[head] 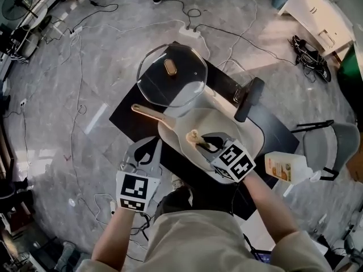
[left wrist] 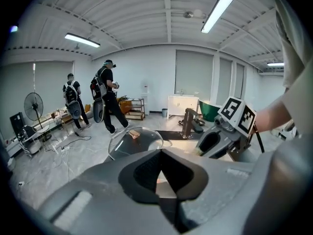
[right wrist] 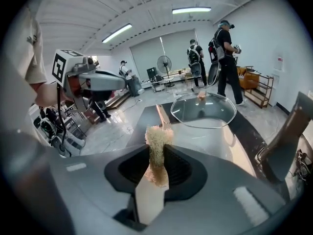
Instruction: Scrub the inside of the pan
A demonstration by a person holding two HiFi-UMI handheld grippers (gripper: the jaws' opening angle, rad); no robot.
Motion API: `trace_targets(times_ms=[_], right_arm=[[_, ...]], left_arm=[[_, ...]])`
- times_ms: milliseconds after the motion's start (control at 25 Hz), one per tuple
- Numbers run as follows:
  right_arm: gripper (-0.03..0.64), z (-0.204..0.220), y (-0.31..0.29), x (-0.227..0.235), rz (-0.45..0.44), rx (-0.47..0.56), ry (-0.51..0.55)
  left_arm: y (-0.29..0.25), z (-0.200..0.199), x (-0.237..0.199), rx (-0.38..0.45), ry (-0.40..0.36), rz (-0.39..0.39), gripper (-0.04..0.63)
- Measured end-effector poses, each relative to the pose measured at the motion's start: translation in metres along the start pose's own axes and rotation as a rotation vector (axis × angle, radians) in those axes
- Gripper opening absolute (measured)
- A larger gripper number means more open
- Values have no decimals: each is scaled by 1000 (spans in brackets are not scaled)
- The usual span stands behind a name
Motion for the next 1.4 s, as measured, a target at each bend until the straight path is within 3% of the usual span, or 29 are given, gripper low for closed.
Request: trace_targets(times_ms=[240,800,1200,1400], right_arm=[[97,25,-39,-3,-77,-73,12],[98,60,-92,-10,-251,-212,26],[98,50,-123,18,-210,-213,13],[98,41,-139,42,-135,-223,46]], left_arm=[[-29,19,8,-64,-27,38,2],[-72,62,18,-166,33,93,2],[-82,71,13,-156,58,101,2],[-83,71,7,-141,67,84,2]])
Point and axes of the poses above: the fingertips, and each gripper's own axes: y backward along the fingers, x to its right, z out of its underside, the point moved 3 cm from there along y, backward along the fingers, and after that the axes turned 14 degrees about -x, right-handed, at the moved point
